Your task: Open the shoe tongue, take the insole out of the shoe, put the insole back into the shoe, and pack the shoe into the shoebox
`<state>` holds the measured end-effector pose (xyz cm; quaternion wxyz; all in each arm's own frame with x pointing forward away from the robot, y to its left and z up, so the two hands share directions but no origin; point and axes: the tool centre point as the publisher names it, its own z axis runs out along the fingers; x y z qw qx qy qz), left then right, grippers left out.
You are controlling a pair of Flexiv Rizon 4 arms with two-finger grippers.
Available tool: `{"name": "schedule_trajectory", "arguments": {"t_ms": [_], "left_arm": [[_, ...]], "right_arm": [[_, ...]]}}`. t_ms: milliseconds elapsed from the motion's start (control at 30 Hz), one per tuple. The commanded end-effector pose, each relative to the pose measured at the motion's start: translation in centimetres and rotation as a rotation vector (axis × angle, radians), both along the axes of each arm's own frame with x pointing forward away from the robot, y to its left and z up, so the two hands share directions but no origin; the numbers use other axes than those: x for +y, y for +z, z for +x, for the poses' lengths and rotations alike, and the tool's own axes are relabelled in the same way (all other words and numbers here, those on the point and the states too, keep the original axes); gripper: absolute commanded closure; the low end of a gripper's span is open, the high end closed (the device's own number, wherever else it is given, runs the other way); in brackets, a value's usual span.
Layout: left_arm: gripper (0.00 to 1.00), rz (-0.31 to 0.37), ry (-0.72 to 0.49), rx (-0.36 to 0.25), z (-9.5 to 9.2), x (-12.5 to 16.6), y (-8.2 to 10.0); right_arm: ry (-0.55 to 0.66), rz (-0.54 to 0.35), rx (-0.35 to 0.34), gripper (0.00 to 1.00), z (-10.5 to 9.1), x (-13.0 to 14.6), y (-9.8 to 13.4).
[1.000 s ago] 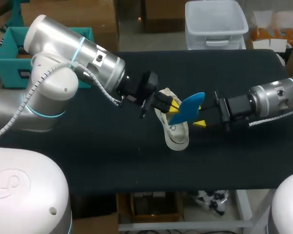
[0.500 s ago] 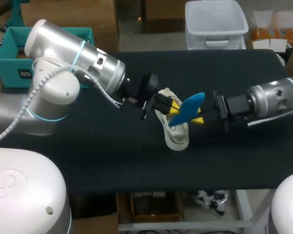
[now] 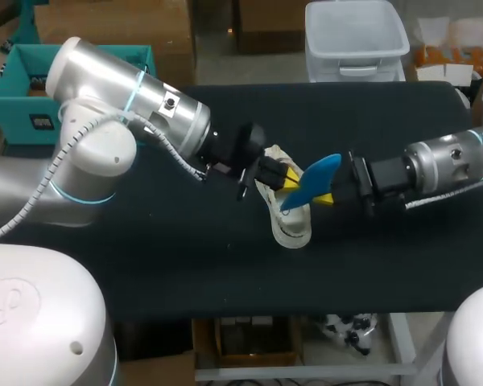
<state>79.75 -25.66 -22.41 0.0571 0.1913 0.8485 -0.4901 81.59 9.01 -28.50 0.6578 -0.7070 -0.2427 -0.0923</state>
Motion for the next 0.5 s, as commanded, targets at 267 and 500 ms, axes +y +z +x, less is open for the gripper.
{"name": "schedule_trajectory", "arguments": {"t_ms": [267,500], "left_arm": [[1.0,0.005,0.022,0.025,0.5,-0.57,-0.35],[0.0,0.034,0.009,0.044,0.98,0.39,-0.18]], "right_arm": [[0.017,0.005,-0.009,1.0,0.22,-0.29,-0.12],[0.039,-0.009,-0.097,1.0,0.43,-0.89,-0.18]]}}
